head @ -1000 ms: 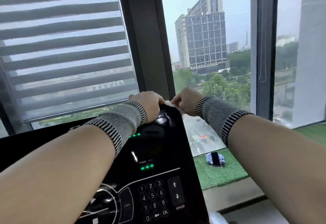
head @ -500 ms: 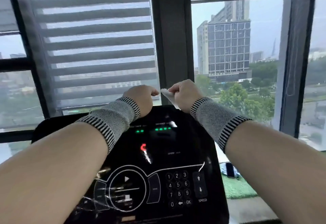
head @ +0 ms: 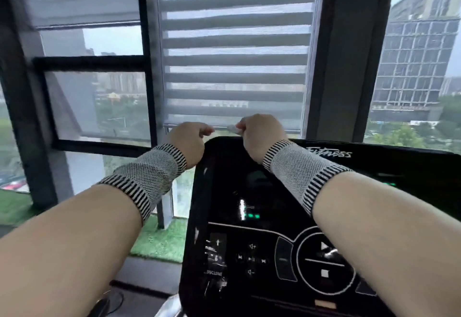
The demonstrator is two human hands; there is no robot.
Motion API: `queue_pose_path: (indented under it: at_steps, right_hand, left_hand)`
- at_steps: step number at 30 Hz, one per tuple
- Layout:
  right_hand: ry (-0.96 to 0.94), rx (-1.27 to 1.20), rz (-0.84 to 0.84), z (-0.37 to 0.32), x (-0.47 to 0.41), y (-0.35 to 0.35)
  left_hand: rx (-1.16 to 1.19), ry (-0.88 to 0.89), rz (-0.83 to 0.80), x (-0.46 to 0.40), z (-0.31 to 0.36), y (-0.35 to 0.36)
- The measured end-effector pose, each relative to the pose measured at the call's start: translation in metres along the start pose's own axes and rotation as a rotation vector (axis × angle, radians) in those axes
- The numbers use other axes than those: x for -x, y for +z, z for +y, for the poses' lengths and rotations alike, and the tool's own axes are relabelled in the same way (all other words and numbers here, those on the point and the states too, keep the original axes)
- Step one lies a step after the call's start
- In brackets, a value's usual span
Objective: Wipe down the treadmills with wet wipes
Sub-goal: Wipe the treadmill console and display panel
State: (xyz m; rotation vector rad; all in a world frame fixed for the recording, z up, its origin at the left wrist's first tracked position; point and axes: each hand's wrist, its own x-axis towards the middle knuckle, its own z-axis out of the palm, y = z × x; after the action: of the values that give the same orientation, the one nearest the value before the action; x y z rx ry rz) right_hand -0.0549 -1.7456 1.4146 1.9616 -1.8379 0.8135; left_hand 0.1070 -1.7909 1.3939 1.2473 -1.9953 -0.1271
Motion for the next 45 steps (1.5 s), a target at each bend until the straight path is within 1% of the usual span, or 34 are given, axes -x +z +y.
queue_pose_path:
  at_steps: [1,3,5,8,10,12,13,14,15,17,18,19,20,24,25,28,29,31,32,33,34,35,37,39,41,43,45]
  right_hand:
    - [-0.036,0.092,-0.001,-0.01,-0.001,0.01]
    - [-0.078,0.188,0.007,-0.024,0.0,0.031]
    - [-0.097,0.216,0.022,-0.035,-0.001,0.045]
    - [-0.101,0.175,0.006,-0.05,-0.002,0.062]
    - [-0.181,0.228,0.002,-0.057,0.006,0.071]
    - [-0.284,0.286,0.007,-0.061,0.014,0.077]
    - [-0.3,0.286,-0.018,-0.06,0.015,0.076]
    - [-0.285,0.274,-0.041,-0.058,0.013,0.072]
    - [-0.227,0.245,-0.043,-0.057,0.01,0.066]
    - [-0.09,0.191,0.072,-0.053,-0.001,0.054]
    - [-0.049,0.177,0.115,-0.051,-0.004,0.052]
    - [-0.043,0.183,0.12,-0.051,-0.003,0.051]
    - [-0.07,0.203,0.08,-0.051,-0.001,0.055]
    - [-0.281,0.298,-0.137,-0.061,0.011,0.063]
    - [-0.3,0.305,-0.151,-0.065,0.008,0.06]
    - [-0.265,0.262,-0.035,-0.069,-0.011,0.05]
    - [-0.276,0.3,-0.043,-0.07,-0.016,0.05]
    - [-0.336,0.397,-0.171,-0.075,-0.022,0.052]
    - [-0.355,0.402,-0.241,-0.078,-0.022,0.054]
    - [-0.37,0.395,-0.276,-0.081,-0.022,0.056]
    - [-0.381,0.385,-0.272,-0.082,-0.021,0.057]
    - [-0.362,0.345,-0.231,-0.082,-0.021,0.057]
    - [-0.28,0.234,-0.116,-0.08,-0.02,0.054]
    - [-0.222,0.201,-0.063,-0.076,-0.02,0.05]
    - [-0.161,0.187,-0.036,-0.071,-0.018,0.046]
    - [-0.098,0.142,0.037,-0.068,-0.015,0.043]
    - [-0.061,0.191,0.067,-0.064,-0.01,0.045]
  left_hand:
    - [0.024,-0.008,-0.008,0.001,-0.012,-0.001]
    - [0.086,-0.021,-0.025,0.004,-0.032,-0.003]
    - [0.17,-0.041,-0.042,0.006,-0.046,-0.001]
    - [0.33,-0.085,-0.108,0.013,-0.058,0.007]
    - [0.379,-0.071,-0.137,0.016,-0.062,0.011]
    - [0.395,-0.057,-0.116,0.018,-0.065,0.013]
    - [0.403,-0.06,-0.099,0.019,-0.067,0.014]
    - [0.432,-0.072,-0.095,0.019,-0.068,0.015]
    - [0.482,-0.094,-0.11,0.02,-0.07,0.017]
    - [0.565,-0.131,-0.127,0.021,-0.072,0.021]
    - [0.585,-0.139,-0.126,0.021,-0.073,0.023]
    - [0.6,-0.142,-0.129,0.021,-0.075,0.024]
    - [0.607,-0.14,-0.128,0.021,-0.076,0.024]
    - [0.615,-0.135,-0.124,0.02,-0.077,0.025]
    - [0.618,-0.137,-0.122,0.02,-0.077,0.025]
    - [0.634,-0.153,-0.105,0.02,-0.079,0.026]
    - [0.606,-0.149,-0.084,0.02,-0.08,0.025]
    - [0.543,-0.123,-0.016,0.021,-0.083,0.023]
    - [0.516,-0.107,0.024,0.021,-0.085,0.024]
    - [0.5,-0.088,0.058,0.021,-0.086,0.024]
    - [0.494,-0.066,0.074,0.021,-0.087,0.025]
    - [0.498,-0.039,0.069,0.021,-0.086,0.024]
    - [0.499,0.02,0.038,0.021,-0.083,0.025]
    - [0.457,0.051,0.026,0.02,-0.079,0.026]
    - [0.419,0.042,0.018,0.016,-0.077,0.027]
    - [0.373,0.015,0.034,0.014,-0.077,0.027]
    - [0.372,-0.023,0.047,0.021,-0.079,0.029]
